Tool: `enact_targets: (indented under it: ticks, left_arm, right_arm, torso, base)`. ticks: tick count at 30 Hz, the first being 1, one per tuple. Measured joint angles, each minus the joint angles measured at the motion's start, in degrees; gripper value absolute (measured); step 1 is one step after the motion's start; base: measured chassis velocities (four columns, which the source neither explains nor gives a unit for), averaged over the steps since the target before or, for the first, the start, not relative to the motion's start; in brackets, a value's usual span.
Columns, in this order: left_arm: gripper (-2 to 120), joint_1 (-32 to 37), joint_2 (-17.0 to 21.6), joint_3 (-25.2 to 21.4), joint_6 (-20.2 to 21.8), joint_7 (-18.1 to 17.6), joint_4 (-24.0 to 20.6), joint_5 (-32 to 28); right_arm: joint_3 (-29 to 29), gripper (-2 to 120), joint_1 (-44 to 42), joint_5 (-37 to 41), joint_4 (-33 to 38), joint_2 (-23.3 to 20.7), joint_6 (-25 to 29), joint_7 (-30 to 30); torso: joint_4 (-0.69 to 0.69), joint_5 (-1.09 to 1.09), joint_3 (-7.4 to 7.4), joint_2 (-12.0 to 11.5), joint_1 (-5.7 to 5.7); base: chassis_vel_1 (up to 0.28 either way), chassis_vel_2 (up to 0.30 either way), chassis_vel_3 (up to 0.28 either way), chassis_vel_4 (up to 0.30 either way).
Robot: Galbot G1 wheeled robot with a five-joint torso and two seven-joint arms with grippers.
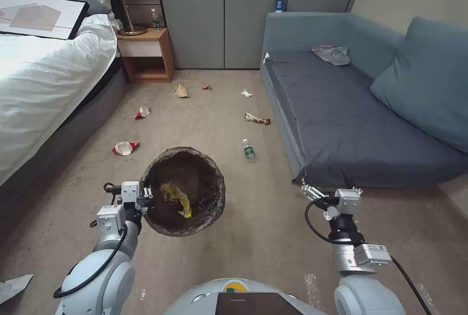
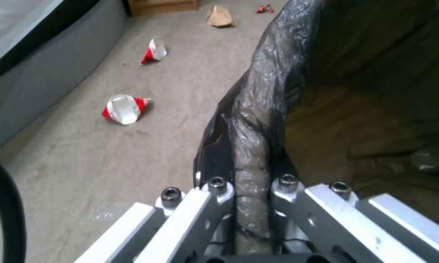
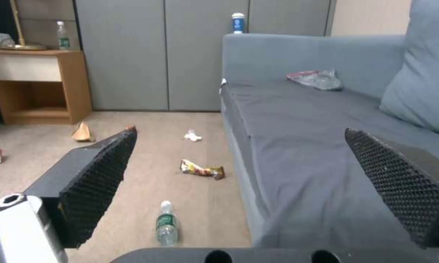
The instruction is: Pick up the trash bin, then pick up the garbage from the floor and place it into the trash bin.
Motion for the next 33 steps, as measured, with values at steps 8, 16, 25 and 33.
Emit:
enact_targets:
  ticks: [8,16,25,33]
  left_arm:
    - [2,-0.1,0.1,-0.1,0.0,0.1,0.0,0.0]
    - [2,-0.1,0.0,-0.1,0.0,0.1,0.1,0.0]
    - [2,-0.2,0.0,-0.2,0.0,0.1,0.2,0.0]
    - [2,-0.3,0.0,-0.3,0.0,0.2,0.3,0.0]
  right_arm:
    - [0.0,100,0.0,0.0,-0.1,0.0,0.1,0.0]
    - [-0.1,100,-0.1,0.0,-0.3,0.0,0.3,0.0]
    - [-0.1,100,-0.1,0.0,-0.3,0.0,0.3,0.0]
    - [-0.2,100,-0.1,0.0,-0.4,0.1,0.3,0.0]
  torso:
    - [0.0,0.0,0.0,0.0,0.0]
    - [0.0,0.01,0.0,0.0,0.0]
    - [0.0,0.0,0.0,0.0,0.0]
    - [0.0,0.0,0.0,0.0,0.0]
  base:
    - [-0.084,0.087,0.082,-0.087]
    - [-0.112,0.1,0.112,-0.102]
    - [-0.096,0.111,0.102,-0.104]
    - [-0.118,0.099,0.116,-0.11]
